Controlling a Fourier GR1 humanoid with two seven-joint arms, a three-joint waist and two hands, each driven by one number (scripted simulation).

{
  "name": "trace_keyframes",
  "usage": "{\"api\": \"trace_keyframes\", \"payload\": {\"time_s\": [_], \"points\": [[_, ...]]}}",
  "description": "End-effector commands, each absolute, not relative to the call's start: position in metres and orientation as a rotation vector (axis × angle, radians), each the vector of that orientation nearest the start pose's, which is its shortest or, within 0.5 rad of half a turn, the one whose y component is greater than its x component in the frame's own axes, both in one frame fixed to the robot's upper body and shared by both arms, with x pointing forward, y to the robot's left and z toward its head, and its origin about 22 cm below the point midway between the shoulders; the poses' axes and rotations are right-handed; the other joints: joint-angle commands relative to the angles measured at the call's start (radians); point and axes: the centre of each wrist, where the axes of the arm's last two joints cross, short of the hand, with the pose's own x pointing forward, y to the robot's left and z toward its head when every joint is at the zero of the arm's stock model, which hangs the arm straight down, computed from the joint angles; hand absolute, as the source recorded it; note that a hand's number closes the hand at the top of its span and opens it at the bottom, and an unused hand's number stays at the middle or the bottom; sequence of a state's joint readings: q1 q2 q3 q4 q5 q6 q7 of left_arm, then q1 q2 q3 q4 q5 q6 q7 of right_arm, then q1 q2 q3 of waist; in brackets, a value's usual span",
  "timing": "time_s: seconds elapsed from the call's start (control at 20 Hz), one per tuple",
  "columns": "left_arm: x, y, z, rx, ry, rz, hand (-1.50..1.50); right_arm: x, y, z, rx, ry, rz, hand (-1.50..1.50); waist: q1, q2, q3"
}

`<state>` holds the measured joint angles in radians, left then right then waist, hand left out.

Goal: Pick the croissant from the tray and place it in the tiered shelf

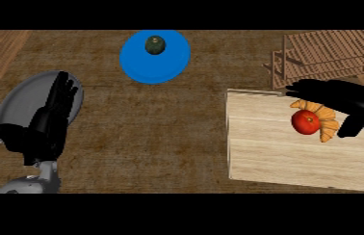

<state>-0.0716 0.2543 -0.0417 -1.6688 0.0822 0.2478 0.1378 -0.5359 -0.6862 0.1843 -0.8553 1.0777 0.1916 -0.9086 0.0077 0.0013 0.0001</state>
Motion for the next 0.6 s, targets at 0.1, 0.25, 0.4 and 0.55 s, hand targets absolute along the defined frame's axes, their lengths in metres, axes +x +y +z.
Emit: {"api": "trace_keyframes", "payload": {"time_s": [0.1,0.25,0.4,0.55], "points": [[0.274,0.27,0.073,0.247,-1.601,0.034,0.0,0.346,-0.394,0.047,-0.399,-1.312,1.982,-1.5,-0.005,0.0,0.0],[0.263,0.278,0.064,0.258,-1.606,0.043,0.0,0.352,-0.398,0.045,-0.386,-1.279,1.981,-1.5,-0.001,0.0,0.0],[0.255,0.278,0.043,0.243,-1.612,0.031,0.0,0.356,-0.382,0.032,-0.4,-1.201,2.068,1.5,0.002,0.001,0.0],[0.26,0.268,0.051,0.245,-1.613,0.033,0.0,0.352,-0.381,0.028,-0.404,-1.316,2.124,1.5,-0.004,-0.001,0.0]]}}
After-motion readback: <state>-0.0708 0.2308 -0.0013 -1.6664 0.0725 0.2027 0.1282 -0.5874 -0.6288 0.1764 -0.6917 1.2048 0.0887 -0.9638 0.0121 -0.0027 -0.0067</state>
